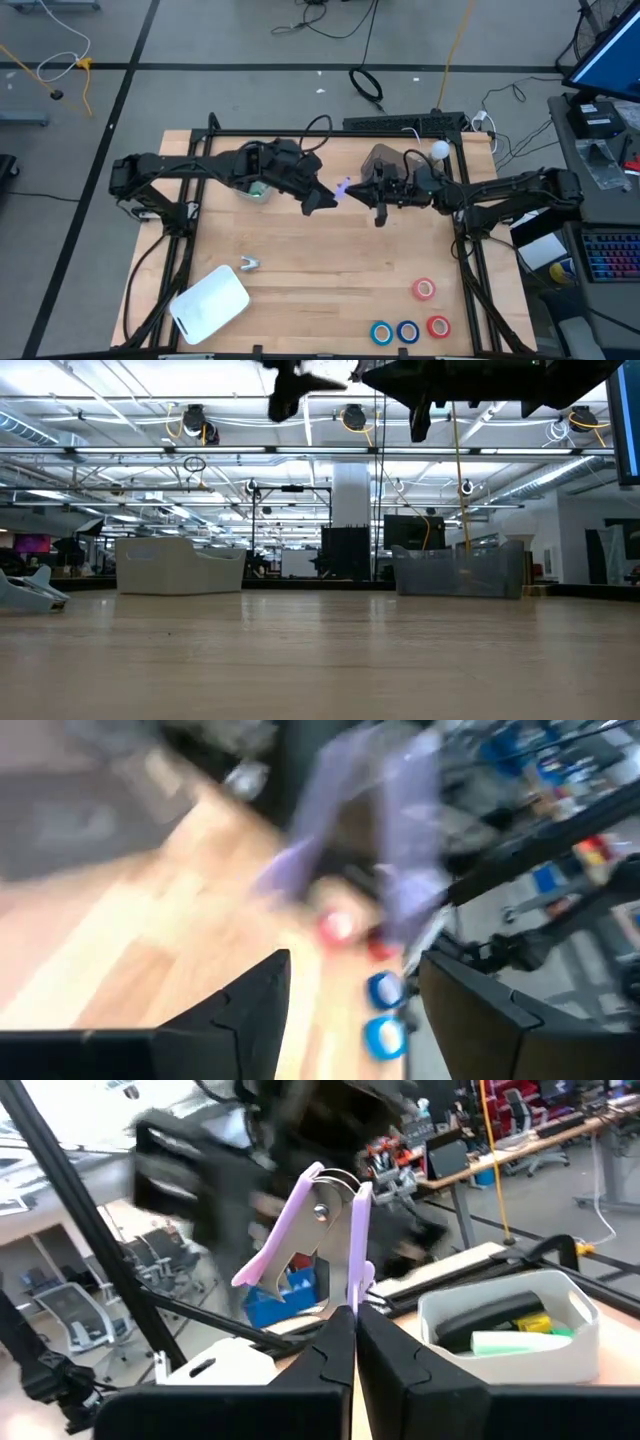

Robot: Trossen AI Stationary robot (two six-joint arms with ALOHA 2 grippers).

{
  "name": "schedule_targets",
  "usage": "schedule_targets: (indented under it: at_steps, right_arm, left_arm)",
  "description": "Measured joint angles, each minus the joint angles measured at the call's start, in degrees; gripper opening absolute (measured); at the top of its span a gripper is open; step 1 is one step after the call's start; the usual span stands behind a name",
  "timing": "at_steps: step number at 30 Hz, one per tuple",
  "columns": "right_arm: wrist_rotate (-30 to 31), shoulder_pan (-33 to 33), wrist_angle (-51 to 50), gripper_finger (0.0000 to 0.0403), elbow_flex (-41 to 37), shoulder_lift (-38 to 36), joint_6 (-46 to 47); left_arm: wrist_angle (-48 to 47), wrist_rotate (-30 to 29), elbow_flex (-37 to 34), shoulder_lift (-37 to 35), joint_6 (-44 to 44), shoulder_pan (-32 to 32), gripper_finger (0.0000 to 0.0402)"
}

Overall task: Pick and place Stapler, Stapler remover, tape
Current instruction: Put the purple staple remover into the black bin

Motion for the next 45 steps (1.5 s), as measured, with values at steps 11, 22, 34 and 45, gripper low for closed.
schedule_targets:
  at_steps: [11,22,34,45]
  right_arm:
    - [6.8,-3.2,-9.0,0.0000,0.0,-3.3,-3.2]
    - [14.7,-16.3,-41.7,0.0000,0.1,-13.2,-3.8]
    - [8.5,-29.0,-62.4,0.0000,0.1,-10.2,-1.3]
    - [3.9,-33.0,-67.8,0.0000,0.1,-4.1,-3.8]
  left_arm:
    - [-10.6,-0.6,-0.1,0.1,2.4,0.3,0.0223]
    - [-18.5,-9.5,-0.1,0.1,5.2,-3.4,0.0223]
    - [-18.7,-17.8,-0.1,0.1,5.8,-4.3,0.0223]
    - [-18.7,-22.4,-0.1,0.1,5.8,-4.3,0.0223]
